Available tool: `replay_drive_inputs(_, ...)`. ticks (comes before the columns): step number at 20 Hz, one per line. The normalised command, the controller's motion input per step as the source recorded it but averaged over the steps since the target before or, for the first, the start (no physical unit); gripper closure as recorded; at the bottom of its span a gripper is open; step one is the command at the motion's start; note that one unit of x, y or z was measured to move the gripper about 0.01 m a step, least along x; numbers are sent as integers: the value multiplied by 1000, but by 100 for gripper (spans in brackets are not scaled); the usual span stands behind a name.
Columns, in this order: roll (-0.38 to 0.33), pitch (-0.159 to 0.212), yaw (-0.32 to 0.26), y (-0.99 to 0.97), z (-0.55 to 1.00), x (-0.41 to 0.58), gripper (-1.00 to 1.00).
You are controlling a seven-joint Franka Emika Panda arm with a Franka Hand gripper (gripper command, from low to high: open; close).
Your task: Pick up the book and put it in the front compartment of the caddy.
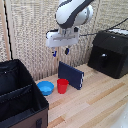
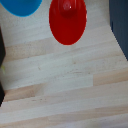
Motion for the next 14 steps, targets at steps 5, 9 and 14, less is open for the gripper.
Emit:
replay_drive_inputs(5,64,16,70,-525,-119,163,-100)
replay_drive_inputs(9,66,32,104,-606,-156,105,-100)
replay_drive_inputs(14,40,42,122,-507,-178,138,-100)
